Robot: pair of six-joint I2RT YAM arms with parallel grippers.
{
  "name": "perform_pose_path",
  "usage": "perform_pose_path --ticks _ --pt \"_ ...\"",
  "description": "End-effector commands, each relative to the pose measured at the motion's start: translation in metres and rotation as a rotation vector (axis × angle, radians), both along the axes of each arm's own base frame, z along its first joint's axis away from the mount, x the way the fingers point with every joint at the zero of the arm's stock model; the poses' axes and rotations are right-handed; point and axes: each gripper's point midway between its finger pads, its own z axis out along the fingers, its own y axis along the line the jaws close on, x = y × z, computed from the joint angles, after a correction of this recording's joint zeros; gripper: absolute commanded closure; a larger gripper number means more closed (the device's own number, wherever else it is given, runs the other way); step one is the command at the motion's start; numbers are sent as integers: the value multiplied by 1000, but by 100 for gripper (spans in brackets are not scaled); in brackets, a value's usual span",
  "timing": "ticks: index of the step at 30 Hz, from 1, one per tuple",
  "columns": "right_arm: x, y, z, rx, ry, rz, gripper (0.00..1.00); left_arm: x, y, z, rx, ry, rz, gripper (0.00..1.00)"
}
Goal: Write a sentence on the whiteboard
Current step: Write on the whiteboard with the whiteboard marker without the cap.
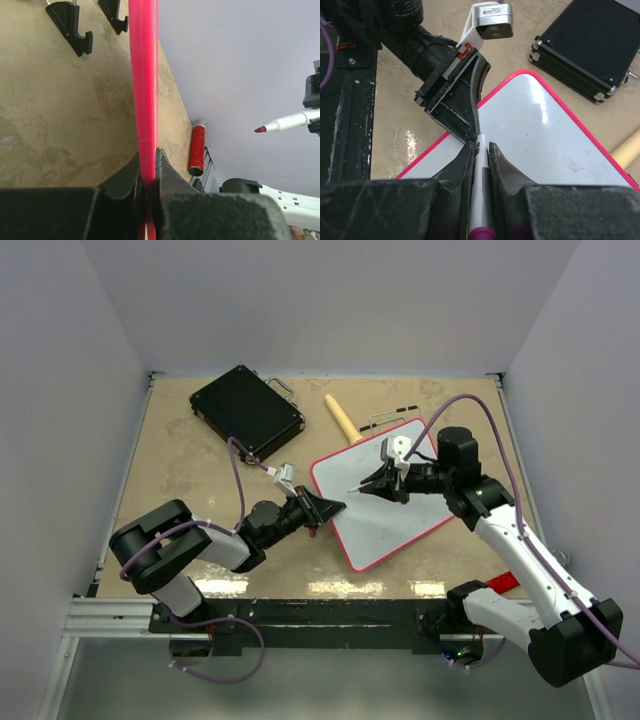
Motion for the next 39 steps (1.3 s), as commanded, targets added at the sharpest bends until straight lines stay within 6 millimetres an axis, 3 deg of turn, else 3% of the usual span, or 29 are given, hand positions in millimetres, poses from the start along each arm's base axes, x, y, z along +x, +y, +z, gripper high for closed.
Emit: perform_pose_path --ticks 1,15,39 --pt "18 1 11 39 -27 -97 100 8 -8 60 -140 -163 14 100" --pt "51 9 -3 53 24 -243 100 4 -11 60 -143 -188 -17 100" --pt "70 15 -26 1 55 -324 100 1 -15 60 -149 -203 -45 100"
